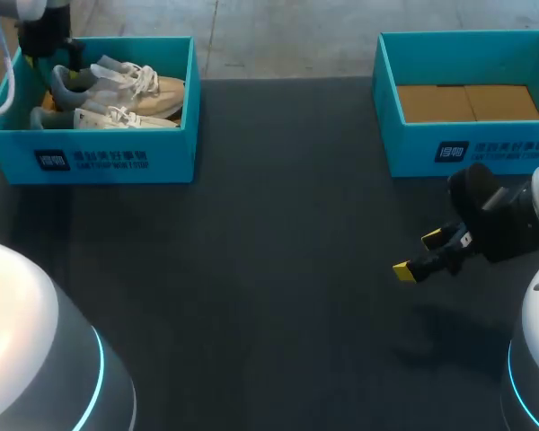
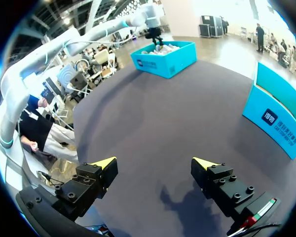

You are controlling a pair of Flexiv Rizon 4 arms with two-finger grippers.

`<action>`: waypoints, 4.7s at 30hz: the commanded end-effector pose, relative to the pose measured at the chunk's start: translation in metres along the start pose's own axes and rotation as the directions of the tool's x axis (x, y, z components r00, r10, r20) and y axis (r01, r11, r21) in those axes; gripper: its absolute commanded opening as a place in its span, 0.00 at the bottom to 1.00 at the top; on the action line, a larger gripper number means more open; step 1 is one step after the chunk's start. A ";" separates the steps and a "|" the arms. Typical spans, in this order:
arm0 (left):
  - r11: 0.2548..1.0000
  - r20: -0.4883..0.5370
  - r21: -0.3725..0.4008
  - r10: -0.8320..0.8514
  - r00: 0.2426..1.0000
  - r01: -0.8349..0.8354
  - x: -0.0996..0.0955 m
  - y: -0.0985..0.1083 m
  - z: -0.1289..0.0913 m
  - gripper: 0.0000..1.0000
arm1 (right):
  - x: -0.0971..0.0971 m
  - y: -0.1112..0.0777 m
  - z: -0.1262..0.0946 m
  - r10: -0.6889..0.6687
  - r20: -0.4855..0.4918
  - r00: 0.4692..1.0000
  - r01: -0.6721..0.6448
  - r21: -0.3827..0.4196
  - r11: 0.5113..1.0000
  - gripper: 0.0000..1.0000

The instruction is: Take the shoe out of the shoebox, open the shoe tongue, remove and reinsert the insole, then place the shoe into the shoebox

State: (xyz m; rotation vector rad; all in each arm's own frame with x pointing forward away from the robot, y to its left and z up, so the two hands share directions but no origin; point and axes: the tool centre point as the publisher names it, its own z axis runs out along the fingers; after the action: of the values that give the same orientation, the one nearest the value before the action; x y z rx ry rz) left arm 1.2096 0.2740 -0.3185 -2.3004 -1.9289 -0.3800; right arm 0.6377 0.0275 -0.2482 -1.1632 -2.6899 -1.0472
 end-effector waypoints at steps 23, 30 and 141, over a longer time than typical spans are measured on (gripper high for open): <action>0.997 0.141 -0.072 -0.029 0.990 0.039 0.010 -0.063 -0.078 1.00 | 0.001 -0.001 0.000 -0.001 0.000 1.000 0.001 -0.002 1.000 1.00; 0.997 0.141 -0.072 -0.029 0.990 0.039 0.010 -0.063 -0.078 1.00 | 0.001 -0.001 0.000 -0.001 0.000 1.000 0.001 -0.002 1.000 1.00; 0.996 0.258 0.093 -0.034 0.965 0.010 -0.036 -0.160 0.039 0.38 | 0.001 -0.001 0.000 -0.001 0.000 1.000 0.001 -0.002 1.000 1.00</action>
State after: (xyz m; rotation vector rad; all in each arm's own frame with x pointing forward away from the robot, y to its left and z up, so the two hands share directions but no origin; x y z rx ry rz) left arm 1.0494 0.2820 -0.3682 -2.3721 -2.0429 0.0044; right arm 0.6377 0.0275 -0.2482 -1.1632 -2.6899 -1.0473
